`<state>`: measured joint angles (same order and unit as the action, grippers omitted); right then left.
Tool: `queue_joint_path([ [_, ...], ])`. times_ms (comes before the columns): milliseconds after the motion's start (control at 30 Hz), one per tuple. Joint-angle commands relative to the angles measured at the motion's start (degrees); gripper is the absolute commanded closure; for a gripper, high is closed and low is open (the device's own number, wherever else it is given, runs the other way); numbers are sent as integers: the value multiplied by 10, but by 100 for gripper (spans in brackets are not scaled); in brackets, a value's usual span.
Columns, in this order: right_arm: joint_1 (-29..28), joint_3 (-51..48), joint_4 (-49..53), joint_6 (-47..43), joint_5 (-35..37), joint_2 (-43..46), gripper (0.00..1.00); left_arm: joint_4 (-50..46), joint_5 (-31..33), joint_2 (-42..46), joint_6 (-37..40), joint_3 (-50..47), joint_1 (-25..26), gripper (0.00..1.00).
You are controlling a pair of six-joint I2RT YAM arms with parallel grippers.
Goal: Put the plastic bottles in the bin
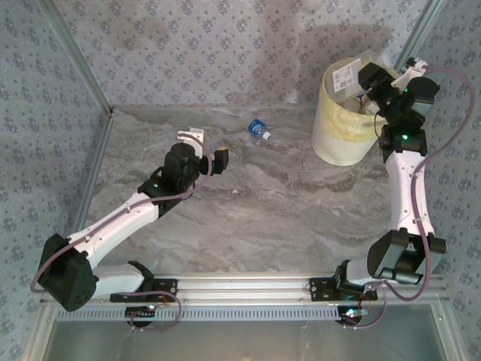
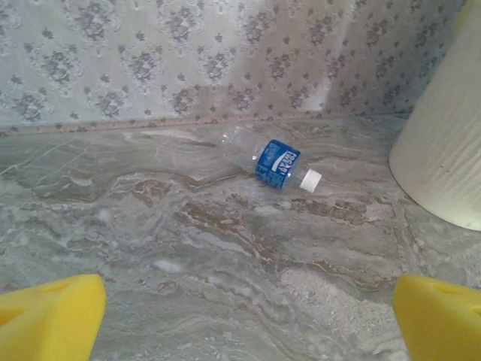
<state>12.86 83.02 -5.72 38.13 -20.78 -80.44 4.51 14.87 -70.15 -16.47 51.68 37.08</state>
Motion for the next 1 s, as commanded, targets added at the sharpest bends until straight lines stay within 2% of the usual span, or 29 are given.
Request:
queue_joint_path([
  [0,21,16,-50,23,53,-12,61,3,23,22,-19,-11,-5,2],
  [267,50,22,-40,-15,142,-47,60,2,30,23,-27,-17,-15,2],
  [500,58,71,-34,9,97,-113,59,0,30,20,-29,-18,-23,2],
  [600,47,76,-53,14,113,-142,58,1,30,19,-32,-20,-25,2],
  [767,36,105,-134,74,145,-208,58,-5,24,13,-35,-14,-31,2],
  [900,19,174,-89,85,134,-259,57,-8,25,17,-38,-17,-32,2],
  [967,7,177,-72,71,132,-263,56,-12,28,19,-38,-18,-32,2],
])
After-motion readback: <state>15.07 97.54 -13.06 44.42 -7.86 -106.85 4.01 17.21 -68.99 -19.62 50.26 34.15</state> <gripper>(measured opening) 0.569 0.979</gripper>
